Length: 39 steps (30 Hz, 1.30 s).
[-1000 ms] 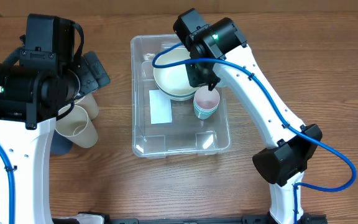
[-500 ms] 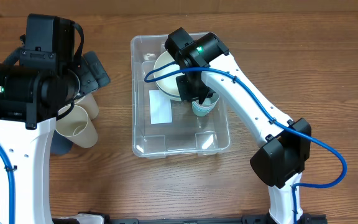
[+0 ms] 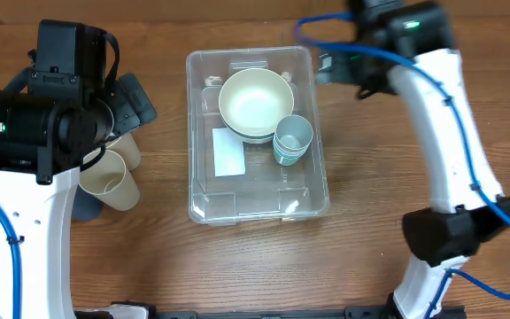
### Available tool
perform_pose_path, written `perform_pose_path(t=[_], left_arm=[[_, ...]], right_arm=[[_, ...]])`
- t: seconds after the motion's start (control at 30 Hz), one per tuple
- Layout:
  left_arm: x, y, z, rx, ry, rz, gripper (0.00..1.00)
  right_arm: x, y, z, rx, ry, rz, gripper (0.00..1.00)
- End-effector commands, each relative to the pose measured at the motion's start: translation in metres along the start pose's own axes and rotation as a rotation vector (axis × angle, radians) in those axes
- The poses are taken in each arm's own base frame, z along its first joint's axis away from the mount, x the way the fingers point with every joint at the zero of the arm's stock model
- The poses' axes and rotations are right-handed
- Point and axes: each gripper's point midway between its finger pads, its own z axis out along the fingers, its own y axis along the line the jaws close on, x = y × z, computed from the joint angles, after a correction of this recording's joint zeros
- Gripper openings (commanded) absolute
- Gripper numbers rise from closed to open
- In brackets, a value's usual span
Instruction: Pack container
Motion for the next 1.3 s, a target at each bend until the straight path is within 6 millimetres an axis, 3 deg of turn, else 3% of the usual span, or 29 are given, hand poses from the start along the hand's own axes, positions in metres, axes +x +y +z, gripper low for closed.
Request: perform_pose_path(t=[0.0, 0.17, 0.33, 0.43, 0.7, 0.87, 0.97, 1.13, 1.27], left_arm=[[-0.002, 0.003, 0.003, -0.021, -0.003, 0.034, 1.0], [-0.013, 0.012, 0.011, -0.084, -0.026, 0.11, 1.0], [-0.021, 0.036, 0.046, -0.068, 0.112, 0.02, 1.0], [-0.025, 0.058, 0.06, -0.077, 0.171, -0.047, 1.0], [-0.045, 0.124, 0.066, -0.204, 0.146, -0.159, 1.0], [-0.059, 0.169, 0.096, -0.114, 0.197, -0.226, 0.91], [-0.065, 0.192, 0.128, -0.086, 0.241, -0.207, 0.91], [-0.058, 0.18, 0.19, 0.053, 0.367, -0.137, 0.88], [-0.039, 0.179, 0.234, 0.074, 0.486, -0.114, 0.75]], right_arm=[[-0.027, -0.071, -0.012, 0.042, -0.052, 0.255, 1.0], [-0.037, -0.142, -0.013, 0.032, -0.046, 0.455, 1.0], [-0.039, -0.174, -0.015, 0.045, -0.053, 0.53, 1.0], [-0.039, -0.175, -0.015, 0.046, -0.053, 0.532, 1.0], [-0.039, -0.175, -0.015, 0.046, -0.053, 0.532, 1.0], [-0.039, -0.175, -0.015, 0.046, -0.053, 0.532, 1.0], [-0.039, -0.175, -0.015, 0.046, -0.053, 0.532, 1.0], [-0.039, -0.175, -0.015, 0.046, -0.054, 0.532, 1.0], [-0.039, -0.175, -0.015, 0.046, -0.053, 0.532, 1.0]])
